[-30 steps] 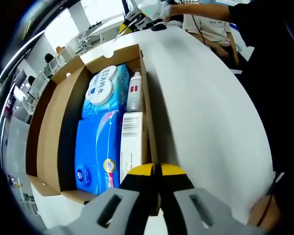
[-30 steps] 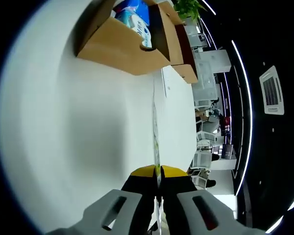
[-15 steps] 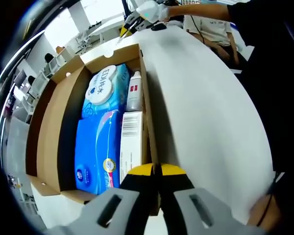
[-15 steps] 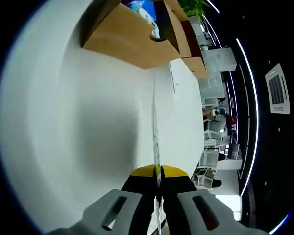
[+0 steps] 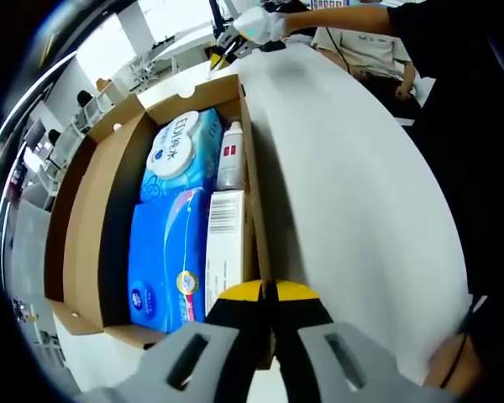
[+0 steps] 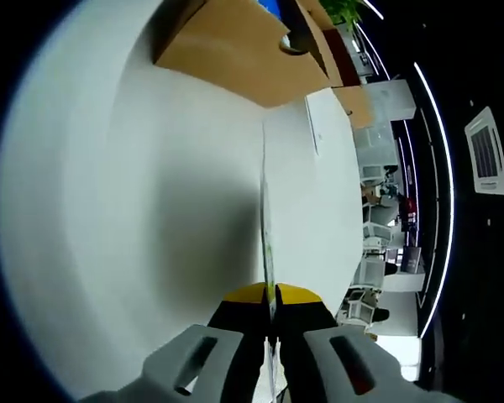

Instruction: Operate the shoe box by opening the lid, removing the specified soft item, and placing it in the target area until the item is outside and the box remains undamaged.

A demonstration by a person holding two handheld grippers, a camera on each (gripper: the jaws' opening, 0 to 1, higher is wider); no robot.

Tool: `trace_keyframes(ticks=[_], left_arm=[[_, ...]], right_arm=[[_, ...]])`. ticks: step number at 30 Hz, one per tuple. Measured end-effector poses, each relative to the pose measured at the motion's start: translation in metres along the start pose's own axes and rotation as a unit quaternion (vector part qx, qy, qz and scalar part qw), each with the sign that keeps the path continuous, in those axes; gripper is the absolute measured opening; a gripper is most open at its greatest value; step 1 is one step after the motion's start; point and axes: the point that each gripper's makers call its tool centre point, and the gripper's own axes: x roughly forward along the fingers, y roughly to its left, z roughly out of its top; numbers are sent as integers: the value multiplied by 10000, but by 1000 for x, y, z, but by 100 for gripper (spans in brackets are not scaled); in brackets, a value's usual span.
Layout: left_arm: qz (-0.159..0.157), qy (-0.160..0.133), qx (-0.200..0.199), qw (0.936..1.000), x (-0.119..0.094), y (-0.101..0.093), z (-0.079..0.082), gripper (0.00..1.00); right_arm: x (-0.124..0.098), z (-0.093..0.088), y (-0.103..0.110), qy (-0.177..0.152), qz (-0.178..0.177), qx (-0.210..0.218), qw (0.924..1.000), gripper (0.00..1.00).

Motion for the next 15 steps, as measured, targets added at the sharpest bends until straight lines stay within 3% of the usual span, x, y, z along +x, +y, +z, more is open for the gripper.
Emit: trace_keyframes(ticks=[15], left_arm=[[-3,10,5,10000,0,0,-1,3]], right_arm=[[8,3,13,-20,311,-101,9995,1]])
